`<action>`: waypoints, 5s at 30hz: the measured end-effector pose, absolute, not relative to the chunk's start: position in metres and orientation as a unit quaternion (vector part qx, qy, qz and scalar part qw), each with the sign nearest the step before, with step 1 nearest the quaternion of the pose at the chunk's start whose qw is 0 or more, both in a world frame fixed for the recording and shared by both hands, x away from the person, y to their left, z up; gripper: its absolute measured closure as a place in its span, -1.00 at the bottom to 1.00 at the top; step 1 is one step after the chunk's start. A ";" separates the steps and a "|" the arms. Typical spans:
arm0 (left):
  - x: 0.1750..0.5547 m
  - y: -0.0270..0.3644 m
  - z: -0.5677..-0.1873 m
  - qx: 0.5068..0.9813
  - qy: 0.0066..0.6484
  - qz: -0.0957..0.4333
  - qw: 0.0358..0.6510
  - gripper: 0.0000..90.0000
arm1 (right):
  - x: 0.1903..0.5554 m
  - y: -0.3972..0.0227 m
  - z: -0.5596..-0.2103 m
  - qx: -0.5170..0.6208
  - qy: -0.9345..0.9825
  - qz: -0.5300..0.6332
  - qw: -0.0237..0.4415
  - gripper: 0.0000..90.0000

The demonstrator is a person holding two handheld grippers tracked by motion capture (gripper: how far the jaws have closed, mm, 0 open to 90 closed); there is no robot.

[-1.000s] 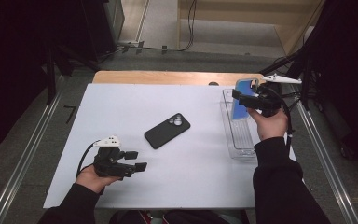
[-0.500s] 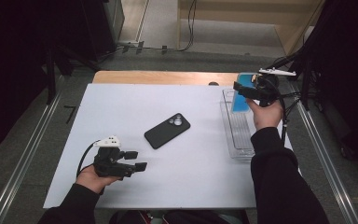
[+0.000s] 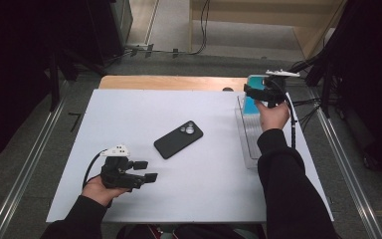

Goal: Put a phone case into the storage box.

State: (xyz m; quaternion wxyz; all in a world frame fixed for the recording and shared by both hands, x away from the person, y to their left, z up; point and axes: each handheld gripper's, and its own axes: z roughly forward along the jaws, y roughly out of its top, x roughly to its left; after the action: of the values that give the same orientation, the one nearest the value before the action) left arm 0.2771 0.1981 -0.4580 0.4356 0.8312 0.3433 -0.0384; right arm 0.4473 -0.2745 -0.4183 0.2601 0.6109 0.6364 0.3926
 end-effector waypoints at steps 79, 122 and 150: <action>0.286 0.195 -0.458 0.830 0.358 -0.044 0.424 -0.29 | 0.424 -0.272 -0.421 0.595 0.688 0.373 0.183 -0.93; 0.294 0.200 -0.455 0.825 0.366 -0.052 0.427 -0.30 | 0.308 -0.229 -0.421 0.411 0.800 0.435 0.045 -0.68; 0.292 0.200 -0.450 0.827 0.352 -0.041 0.437 -0.36 | 0.265 -0.222 -0.447 0.364 0.831 0.421 0.012 -0.58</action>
State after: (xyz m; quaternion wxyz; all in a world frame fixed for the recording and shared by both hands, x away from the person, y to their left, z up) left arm 0.2919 0.1996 -0.4505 0.4367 0.8268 0.3521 -0.0413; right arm 0.2649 -0.2219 -0.4471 0.0116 0.3639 0.8308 0.4208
